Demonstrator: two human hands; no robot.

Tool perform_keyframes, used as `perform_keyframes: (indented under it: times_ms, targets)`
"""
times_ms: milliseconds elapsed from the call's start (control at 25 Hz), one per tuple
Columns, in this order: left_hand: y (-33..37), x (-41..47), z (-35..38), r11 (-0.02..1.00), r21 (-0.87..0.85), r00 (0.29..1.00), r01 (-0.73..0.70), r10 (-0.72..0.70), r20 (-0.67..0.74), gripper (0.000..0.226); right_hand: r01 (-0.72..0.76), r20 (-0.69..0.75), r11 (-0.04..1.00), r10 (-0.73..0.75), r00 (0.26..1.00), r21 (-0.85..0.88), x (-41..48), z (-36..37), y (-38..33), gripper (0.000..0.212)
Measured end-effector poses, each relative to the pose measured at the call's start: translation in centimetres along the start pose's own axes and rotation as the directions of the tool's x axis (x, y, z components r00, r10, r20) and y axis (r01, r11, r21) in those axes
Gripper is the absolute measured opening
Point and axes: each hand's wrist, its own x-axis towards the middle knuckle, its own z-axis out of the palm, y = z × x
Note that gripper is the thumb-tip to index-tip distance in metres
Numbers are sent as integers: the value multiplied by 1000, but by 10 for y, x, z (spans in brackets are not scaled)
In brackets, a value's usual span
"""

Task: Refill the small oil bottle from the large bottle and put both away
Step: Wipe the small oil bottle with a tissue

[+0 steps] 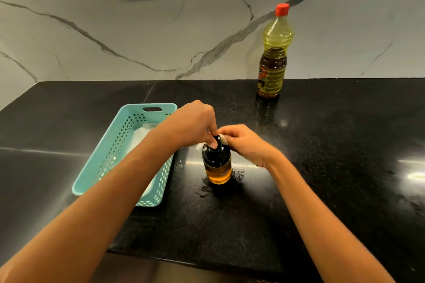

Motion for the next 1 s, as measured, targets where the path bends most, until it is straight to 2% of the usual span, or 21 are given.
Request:
perform_keyframes:
  times_ms: [40,120,160,240,320,360,440,520,600,680,760,800,880,960,1000]
  targets:
    - [-1,0,1,1000,-18,1000,-1,1,-7,32,63,-164,997,-54,985,52,-11,8,8,17]
    - [-3,-1,2,999,-53,1000,-3,2,-17,32,170,-457,979,-101,883,113,-31,31,20,20]
    - [-4,-1,2,998,-65,1000,-1,0,-17,32,215,-568,975,-145,810,58,-39,45,25,23]
    - [-4,1,-1,999,-55,1000,3,-3,-6,33,271,-675,929,-370,639,-253,-48,72,42,26]
    - [-2,7,-5,1000,-18,1000,-8,8,29,32,314,-533,741,-655,535,-594,-53,93,63,27]
    - [-1,10,-7,1000,-1,998,-20,20,52,31,313,-420,621,-747,516,-719,-53,95,71,28]
    - [0,15,-9,999,23,995,-46,44,88,30,239,-221,376,-841,494,-895,-50,94,75,29]
    - [0,17,-11,998,29,993,-64,61,102,29,140,-110,220,-831,545,-965,-41,98,61,30]
    - [0,17,-10,996,33,992,-77,74,103,29,40,-60,110,-773,632,-993,-25,107,45,26]
    - [1,17,-10,996,47,992,-81,76,103,29,-37,-86,85,-697,712,-996,-9,116,29,18]
    - [1,17,-10,995,59,993,-79,73,97,30,-73,-93,58,-671,736,-996,-5,117,25,13]
    - [2,16,-10,995,67,993,-80,74,92,30,-70,-84,49,-695,714,-996,-10,114,30,14]
    - [2,16,-9,994,78,994,-78,72,78,30,44,-15,57,-761,649,-997,-28,104,47,22]
    - [-1,14,-9,996,60,996,-66,62,60,30,179,-40,164,-836,548,-970,-49,93,65,21]
    - [-3,12,-7,997,41,997,-61,59,46,30,216,-115,257,-852,511,-942,-57,88,73,22]
